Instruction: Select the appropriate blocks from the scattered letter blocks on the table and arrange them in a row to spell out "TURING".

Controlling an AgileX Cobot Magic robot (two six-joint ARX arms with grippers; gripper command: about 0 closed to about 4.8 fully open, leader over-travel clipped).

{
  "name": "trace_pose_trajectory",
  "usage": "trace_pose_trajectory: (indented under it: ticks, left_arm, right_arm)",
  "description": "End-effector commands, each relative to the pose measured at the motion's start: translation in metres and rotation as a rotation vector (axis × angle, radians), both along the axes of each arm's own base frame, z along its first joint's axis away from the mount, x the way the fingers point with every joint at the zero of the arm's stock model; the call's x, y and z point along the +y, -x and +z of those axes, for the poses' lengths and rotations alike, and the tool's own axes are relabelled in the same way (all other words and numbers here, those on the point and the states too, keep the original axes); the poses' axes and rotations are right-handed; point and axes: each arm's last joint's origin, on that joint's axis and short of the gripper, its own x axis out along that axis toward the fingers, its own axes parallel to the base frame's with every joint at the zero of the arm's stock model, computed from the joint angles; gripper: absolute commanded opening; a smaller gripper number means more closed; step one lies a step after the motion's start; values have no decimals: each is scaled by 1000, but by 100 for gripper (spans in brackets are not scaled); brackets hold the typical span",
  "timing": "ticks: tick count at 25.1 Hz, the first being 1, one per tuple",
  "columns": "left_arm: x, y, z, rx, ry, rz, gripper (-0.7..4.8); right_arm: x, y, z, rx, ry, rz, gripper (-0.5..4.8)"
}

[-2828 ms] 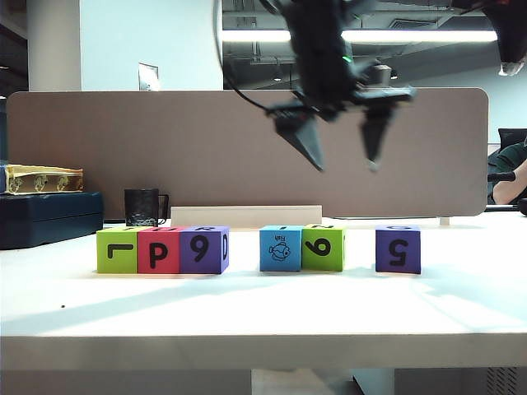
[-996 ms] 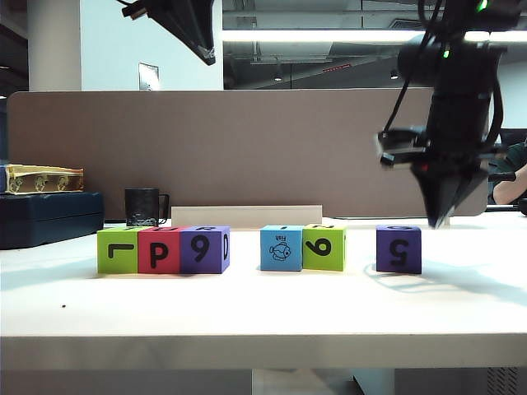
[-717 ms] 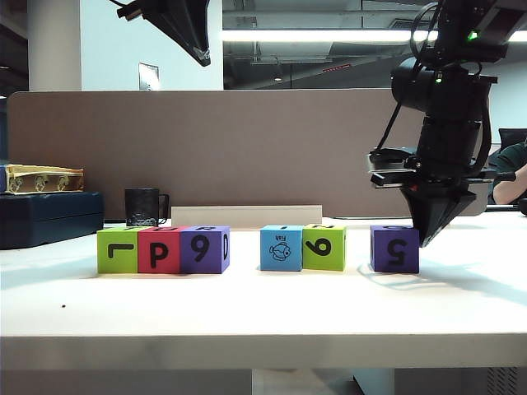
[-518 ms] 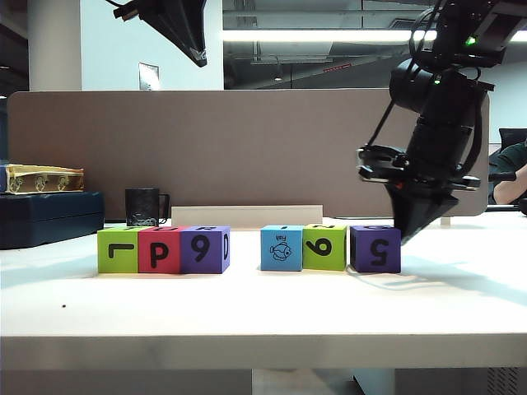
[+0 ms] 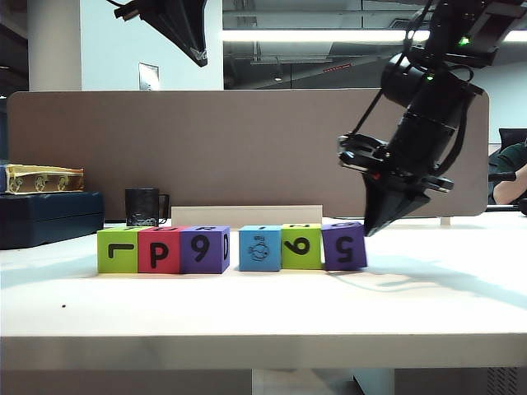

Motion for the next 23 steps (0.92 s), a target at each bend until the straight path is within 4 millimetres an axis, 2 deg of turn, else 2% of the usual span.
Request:
trace_pose_trajectory:
  ticks: [1,13,20,23]
  left_arm:
    - [0,1,3,-16,9,-6,-6]
    - [0,1,3,-16,9,-5,-6]
    - [3,0,3,-16,7,2,-6]
    - [8,-2,3,-23,-15,27,-6]
  right_arm:
    - [7,1,4,-16,-19,20,-1]
    - [19,1,-12,25,-20,55,-1]
    - [16,-1,-2,-7,75,-2,-1]
    - [15,-1,13,-5,100,-14,-1]
